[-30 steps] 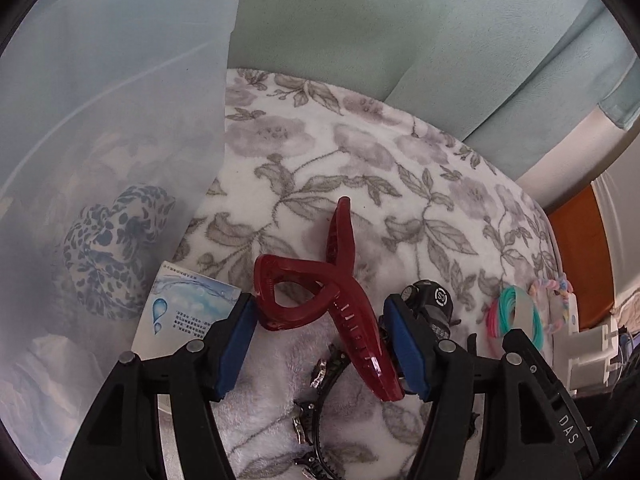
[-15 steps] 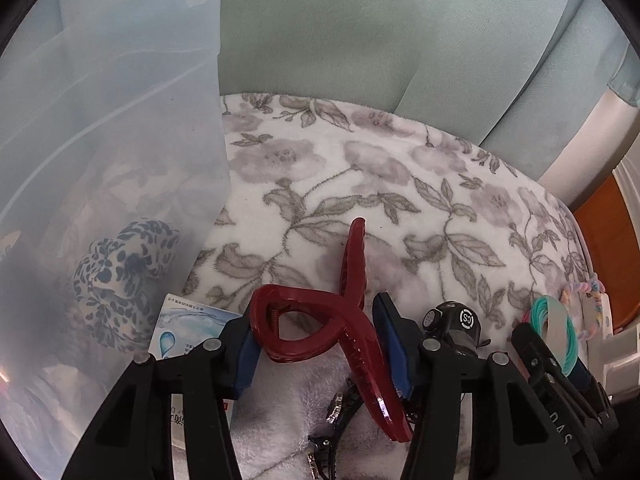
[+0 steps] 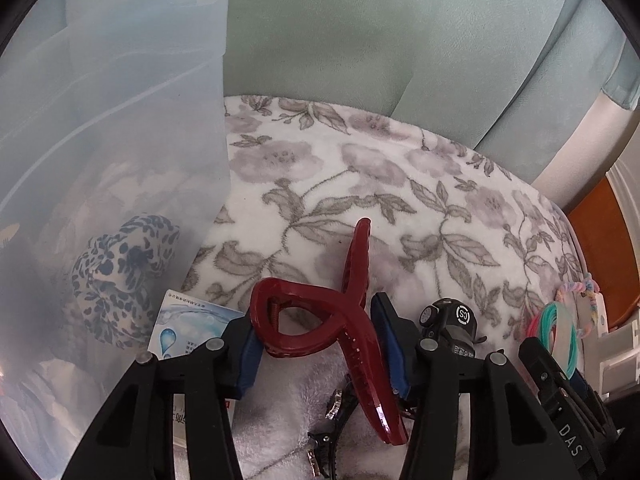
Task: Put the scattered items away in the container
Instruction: 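Grasp the teal and pink bangle stack with the right gripper, then carry the claw clip and bangles over the clear box and open both grippers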
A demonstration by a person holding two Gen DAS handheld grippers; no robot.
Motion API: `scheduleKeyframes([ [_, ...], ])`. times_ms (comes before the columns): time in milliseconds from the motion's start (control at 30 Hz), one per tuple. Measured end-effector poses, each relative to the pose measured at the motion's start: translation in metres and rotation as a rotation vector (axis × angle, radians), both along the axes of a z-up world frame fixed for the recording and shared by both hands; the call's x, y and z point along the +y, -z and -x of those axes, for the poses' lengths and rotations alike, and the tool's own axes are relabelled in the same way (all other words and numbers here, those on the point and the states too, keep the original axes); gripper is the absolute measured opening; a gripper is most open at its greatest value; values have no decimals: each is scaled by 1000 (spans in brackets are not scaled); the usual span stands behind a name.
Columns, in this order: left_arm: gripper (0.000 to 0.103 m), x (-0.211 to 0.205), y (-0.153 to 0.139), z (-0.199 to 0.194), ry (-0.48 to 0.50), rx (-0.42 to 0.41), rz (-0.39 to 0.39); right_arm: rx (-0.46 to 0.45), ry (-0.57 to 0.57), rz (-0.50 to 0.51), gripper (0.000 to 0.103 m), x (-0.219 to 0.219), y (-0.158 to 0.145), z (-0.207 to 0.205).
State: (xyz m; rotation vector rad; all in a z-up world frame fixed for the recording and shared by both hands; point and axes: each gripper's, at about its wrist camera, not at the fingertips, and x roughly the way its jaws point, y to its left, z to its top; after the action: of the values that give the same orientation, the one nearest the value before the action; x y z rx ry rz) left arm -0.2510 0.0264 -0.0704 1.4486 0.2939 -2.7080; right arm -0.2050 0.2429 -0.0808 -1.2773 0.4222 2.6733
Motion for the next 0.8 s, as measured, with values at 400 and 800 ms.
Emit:
scheduleKeyframes([
  [400, 52, -4, -13, -35, -15, -21, -52, -54, 75, 121, 73, 12, -9, -42],
  [800, 52, -1, -58, -91, 31, 9, -95, -23, 110, 212, 73, 6, -48, -95],
])
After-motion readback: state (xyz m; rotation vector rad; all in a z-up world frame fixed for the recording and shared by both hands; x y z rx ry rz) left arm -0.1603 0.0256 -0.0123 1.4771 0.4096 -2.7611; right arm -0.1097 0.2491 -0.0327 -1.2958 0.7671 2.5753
